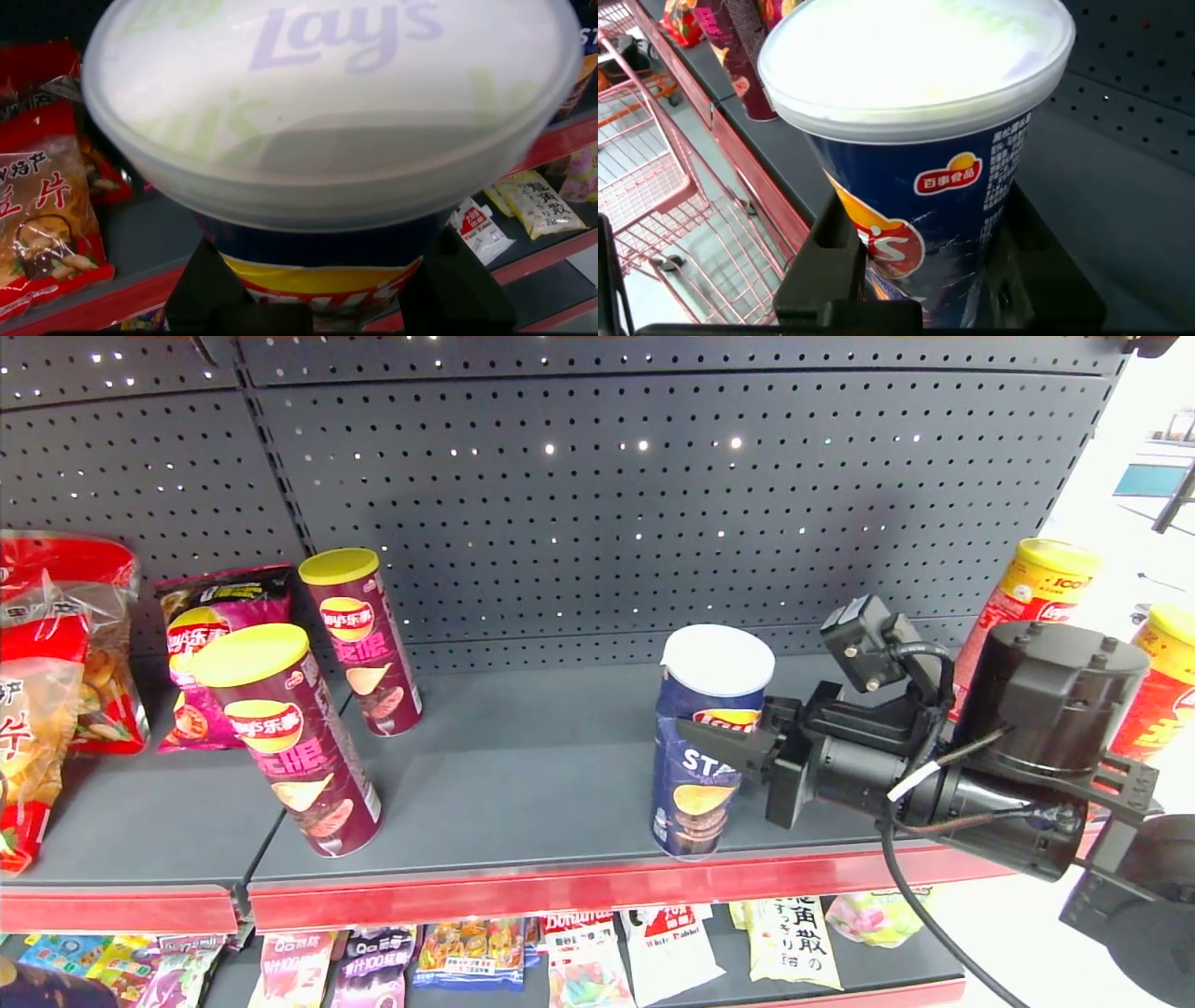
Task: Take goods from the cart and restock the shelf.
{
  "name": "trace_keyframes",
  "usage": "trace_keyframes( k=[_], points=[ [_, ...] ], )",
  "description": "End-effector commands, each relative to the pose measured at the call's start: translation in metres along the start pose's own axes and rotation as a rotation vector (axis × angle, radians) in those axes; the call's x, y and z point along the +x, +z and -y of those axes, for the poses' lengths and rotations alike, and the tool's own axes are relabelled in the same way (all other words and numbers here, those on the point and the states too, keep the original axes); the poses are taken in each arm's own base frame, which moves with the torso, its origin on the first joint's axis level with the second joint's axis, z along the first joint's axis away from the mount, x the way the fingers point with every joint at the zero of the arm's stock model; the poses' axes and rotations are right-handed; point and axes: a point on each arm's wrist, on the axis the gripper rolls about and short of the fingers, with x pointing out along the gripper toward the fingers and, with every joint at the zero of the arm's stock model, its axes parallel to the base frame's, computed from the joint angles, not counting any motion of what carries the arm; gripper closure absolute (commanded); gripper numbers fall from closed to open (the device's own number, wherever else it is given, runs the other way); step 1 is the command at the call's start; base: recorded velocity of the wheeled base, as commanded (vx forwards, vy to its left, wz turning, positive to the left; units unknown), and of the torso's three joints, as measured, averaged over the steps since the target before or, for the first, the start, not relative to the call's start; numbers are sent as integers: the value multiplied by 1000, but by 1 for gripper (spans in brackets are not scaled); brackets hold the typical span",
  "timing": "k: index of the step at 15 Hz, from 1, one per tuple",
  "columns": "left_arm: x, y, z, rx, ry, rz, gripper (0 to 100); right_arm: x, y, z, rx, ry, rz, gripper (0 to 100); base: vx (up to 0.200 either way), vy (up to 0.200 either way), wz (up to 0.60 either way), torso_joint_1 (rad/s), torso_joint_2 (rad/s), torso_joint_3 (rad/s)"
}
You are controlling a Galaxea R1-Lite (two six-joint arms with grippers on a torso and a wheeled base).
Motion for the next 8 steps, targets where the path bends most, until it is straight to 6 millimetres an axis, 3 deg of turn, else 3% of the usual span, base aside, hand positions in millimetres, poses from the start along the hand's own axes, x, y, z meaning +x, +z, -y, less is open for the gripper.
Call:
trace_keyframes(
  k=[1,8],
  points=[
    [0,0,0,0,0,2,100,-2,1,-1,-2,-10,2,100,0,0,0,0,0,0],
    [0,0,0,0,0,0,100,-9,4,-2,-10,-15,15,100,0,0,0,0,0,0]
  ],
)
